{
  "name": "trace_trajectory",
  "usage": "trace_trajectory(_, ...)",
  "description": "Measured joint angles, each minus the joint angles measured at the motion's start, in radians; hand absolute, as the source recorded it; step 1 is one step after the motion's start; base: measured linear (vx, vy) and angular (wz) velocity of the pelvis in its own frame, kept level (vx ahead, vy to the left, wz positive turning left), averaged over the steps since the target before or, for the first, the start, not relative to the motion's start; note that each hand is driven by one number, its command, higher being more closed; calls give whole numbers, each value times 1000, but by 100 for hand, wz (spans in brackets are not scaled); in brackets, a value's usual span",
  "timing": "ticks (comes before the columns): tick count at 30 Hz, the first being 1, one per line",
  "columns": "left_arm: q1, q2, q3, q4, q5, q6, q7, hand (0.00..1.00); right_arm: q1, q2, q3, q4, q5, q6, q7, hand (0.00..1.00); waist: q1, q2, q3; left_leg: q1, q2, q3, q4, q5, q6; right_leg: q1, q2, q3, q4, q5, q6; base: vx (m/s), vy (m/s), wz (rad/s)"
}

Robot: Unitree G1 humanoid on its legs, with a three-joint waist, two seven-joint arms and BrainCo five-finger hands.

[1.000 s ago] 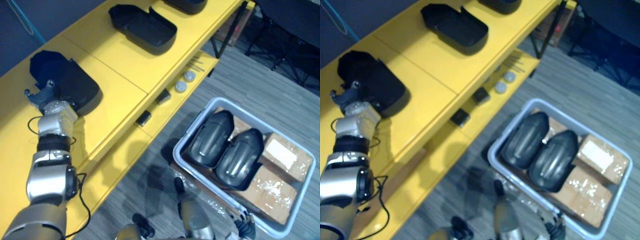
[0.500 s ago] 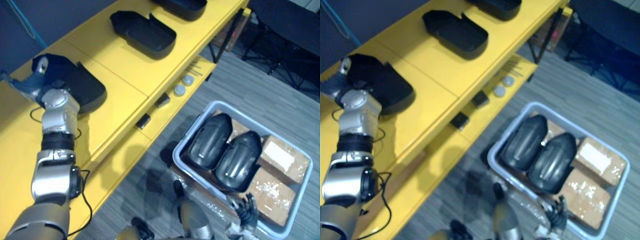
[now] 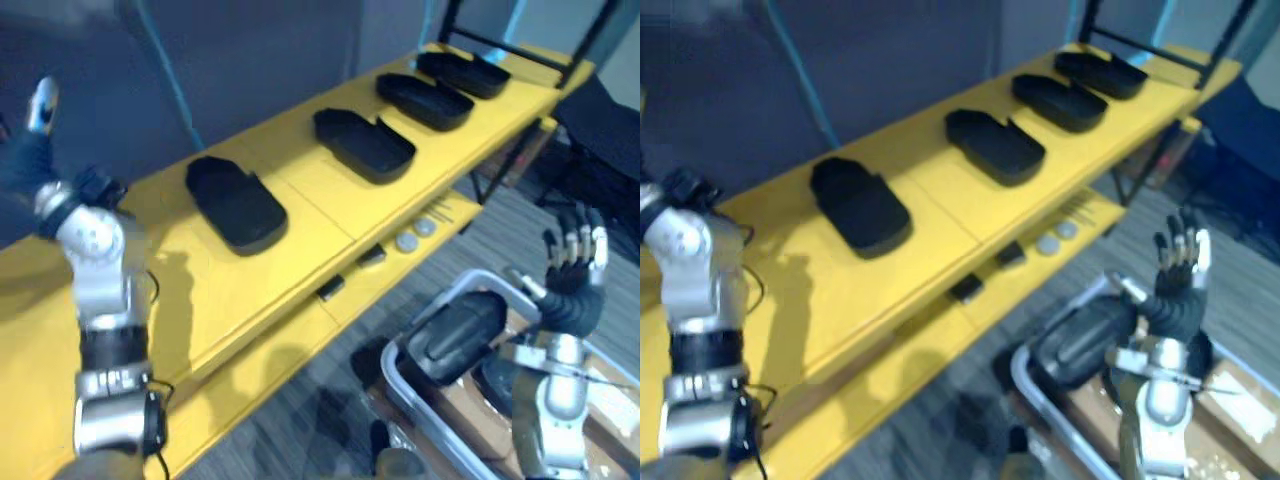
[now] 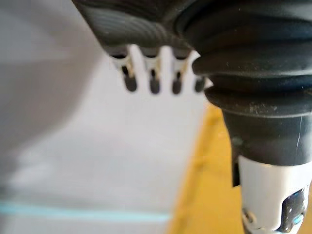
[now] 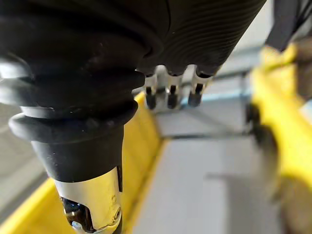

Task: Walk over and take plastic housings, then place them on the shelf

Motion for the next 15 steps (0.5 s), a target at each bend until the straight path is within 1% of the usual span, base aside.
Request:
trace_trajectory(1,55,-22,22,-37,-3,-5,-33,0,-6,1,0,0,-2,10,-2,0,13,0,-5,1,-3,-9,-1,2,3,8,-4,-13,0,0,0,-78,5,43)
trace_trajectory(2,130,-50,54,-90,-2,-17,-64,0,-13,3,0,0,-7,33,-2,0,35,-2,-16,0,-10,-12,-2,2,4,8,-8,-14,0,0,0,-73,20,18)
trace_trajectory(3,176,-66,71,-120,-2,-27,-79,0,-17,5,0,0,-18,41,-1,0,46,-4,-18,0,-11,-12,-1,4,6,8,-11,-14,-1,0,0,-113,15,8)
trace_trajectory(5,317,-119,132,-206,-1,-76,-133,0,-21,14,-8,1,-41,58,7,0,65,-8,-20,-3,-22,-28,-4,9,15,11,-22,-22,-1,0,0,-103,-3,11)
trace_trajectory(6,345,-128,144,-223,-1,-83,-142,0,-21,17,-10,1,-45,62,8,0,66,-9,-21,-4,-23,-31,-4,11,17,12,-24,-29,-1,0,0,-99,-14,12)
trace_trajectory(8,423,-158,185,-264,-3,-123,-178,0,-21,25,-35,1,-64,66,21,0,75,-11,-26,-2,-31,-34,-9,20,20,17,-30,-41,-2,-1,0,-157,-30,6)
trace_trajectory(10,475,-174,193,-299,0,-152,-206,0,-21,30,-53,1,-62,68,29,0,86,-16,-32,-4,-35,-32,-18,25,20,17,-34,-44,-2,-9,-2,-161,-40,-4)
trace_trajectory(13,543,-221,192,-348,-1,-157,-261,0,-19,46,-78,1,-60,78,44,0,89,-20,-50,-5,-34,-39,-34,33,21,17,-34,-61,-9,-22,-2,-105,-49,7)
trace_trajectory(15,571,-251,187,-350,-4,-160,-307,0,-4,48,-80,1,-60,88,46,0,89,-23,-70,-16,-31,-59,-40,45,13,15,-32,-79,-10,-32,4,-66,-52,25)
